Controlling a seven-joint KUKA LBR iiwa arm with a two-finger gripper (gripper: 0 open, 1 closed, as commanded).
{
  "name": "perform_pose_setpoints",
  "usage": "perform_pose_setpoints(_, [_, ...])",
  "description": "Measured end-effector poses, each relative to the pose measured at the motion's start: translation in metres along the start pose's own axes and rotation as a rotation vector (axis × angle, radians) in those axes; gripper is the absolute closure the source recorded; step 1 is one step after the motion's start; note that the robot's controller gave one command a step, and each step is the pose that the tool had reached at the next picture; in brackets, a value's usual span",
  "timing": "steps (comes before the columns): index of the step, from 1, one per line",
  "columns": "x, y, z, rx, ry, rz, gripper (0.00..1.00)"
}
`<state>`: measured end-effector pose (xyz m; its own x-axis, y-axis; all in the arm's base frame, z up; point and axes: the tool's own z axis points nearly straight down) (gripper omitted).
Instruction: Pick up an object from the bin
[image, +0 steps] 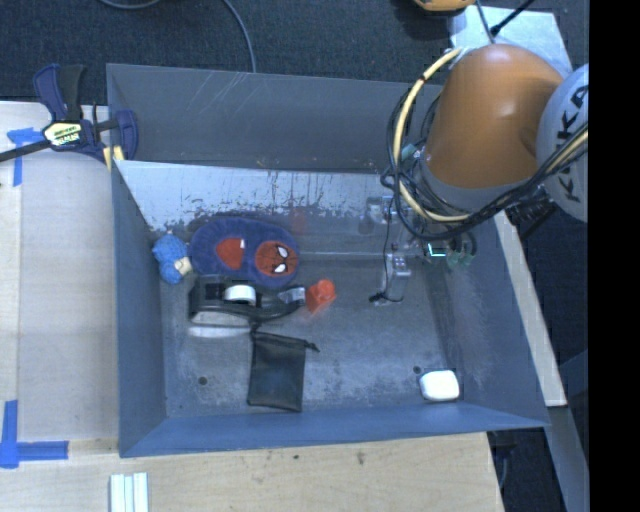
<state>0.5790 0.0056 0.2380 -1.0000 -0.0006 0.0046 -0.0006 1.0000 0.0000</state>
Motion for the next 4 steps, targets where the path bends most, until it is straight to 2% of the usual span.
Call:
perform_pose_setpoints(1, [-0.039, 0.019, 0.171, 0.000, -0.003, -0.320, 0.00])
perform_pose_setpoints(2, [-0.043, 0.032, 0.136, 0.002, -0.012, -0.646, 0.00])
perform_pose_setpoints(3, [-0.043, 0.035, 0.137, 0.001, -0.009, -0.616, 0.00])
perform_pose_setpoints(4, [-0.046, 0.029, 0.168, 0.001, -0.006, -0.467, 0.00])
